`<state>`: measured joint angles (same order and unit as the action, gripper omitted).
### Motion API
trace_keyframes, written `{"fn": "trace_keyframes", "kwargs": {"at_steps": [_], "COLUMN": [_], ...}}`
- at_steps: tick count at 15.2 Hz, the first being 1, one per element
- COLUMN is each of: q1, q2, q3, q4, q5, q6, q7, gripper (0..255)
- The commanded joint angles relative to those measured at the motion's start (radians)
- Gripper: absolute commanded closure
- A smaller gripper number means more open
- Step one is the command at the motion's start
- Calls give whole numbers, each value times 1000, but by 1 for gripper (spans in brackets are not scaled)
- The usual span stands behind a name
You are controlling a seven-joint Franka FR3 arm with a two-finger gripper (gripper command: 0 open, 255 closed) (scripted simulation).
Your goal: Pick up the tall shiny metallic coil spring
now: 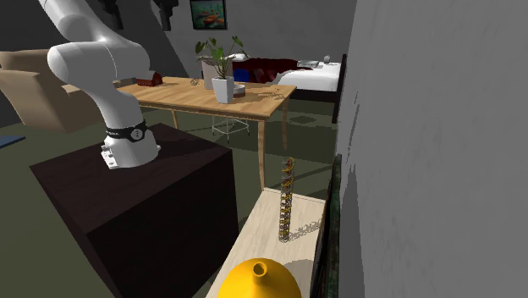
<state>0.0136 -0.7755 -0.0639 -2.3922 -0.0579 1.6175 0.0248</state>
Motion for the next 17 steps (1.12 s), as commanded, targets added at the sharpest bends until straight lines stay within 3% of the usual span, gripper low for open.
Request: {"fn": "trace_keyframes", "kwargs": {"at_steps": [1,9,17], "q1": [0,9,-12], "q2": [0,-30,146], "q3": [0,127,301], "q4": [0,-281,-434], "q5": [0,38,35], "q6": [0,364,793], "q7": [0,199,442], "gripper": [0,0,0]}}
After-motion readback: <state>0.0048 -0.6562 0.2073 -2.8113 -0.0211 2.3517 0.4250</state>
